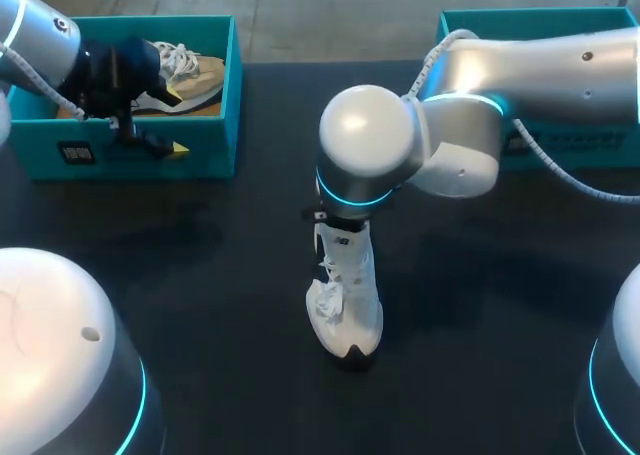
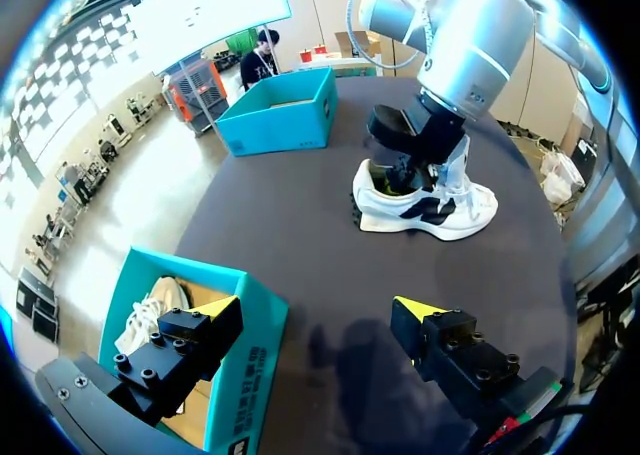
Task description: Take the shoe out of the shoebox, open the shoe tongue, remove and reinsert the insole, then place the shoe into the shoebox
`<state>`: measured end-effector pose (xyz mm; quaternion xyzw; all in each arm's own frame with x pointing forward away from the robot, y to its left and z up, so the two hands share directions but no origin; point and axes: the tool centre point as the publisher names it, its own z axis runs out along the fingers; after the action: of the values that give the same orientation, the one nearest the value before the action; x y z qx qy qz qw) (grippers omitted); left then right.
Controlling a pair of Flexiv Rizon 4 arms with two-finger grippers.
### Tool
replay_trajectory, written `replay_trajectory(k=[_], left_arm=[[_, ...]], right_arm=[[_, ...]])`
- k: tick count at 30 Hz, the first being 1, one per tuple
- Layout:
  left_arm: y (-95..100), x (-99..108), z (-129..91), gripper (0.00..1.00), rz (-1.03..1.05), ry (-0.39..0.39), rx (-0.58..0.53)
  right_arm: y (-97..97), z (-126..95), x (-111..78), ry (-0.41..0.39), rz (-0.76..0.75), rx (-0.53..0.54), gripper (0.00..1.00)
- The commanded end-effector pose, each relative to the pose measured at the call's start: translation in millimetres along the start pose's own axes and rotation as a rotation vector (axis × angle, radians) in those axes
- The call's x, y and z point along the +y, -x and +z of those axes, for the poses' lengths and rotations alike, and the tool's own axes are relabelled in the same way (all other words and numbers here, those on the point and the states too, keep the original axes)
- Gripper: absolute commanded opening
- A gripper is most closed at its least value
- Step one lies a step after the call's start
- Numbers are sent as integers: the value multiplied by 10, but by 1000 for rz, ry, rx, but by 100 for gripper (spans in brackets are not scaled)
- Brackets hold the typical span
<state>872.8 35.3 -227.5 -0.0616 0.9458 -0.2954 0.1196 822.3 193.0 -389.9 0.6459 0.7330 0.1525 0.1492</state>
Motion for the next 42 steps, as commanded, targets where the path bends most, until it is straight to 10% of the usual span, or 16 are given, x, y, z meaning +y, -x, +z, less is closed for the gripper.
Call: replay_trajectory(k=[1, 27, 42], left_arm=[[-5, 0, -3, 100, 0, 4, -1], [-5, 0, -3, 100, 0, 4, -1], [-5, 0, -3, 100, 0, 4, -1]], right_arm=[[-24, -202, -4, 46, -13, -51, 0], [103, 357, 118, -10, -20, -23, 0], [91, -22, -32, -155, -4, 25, 0]])
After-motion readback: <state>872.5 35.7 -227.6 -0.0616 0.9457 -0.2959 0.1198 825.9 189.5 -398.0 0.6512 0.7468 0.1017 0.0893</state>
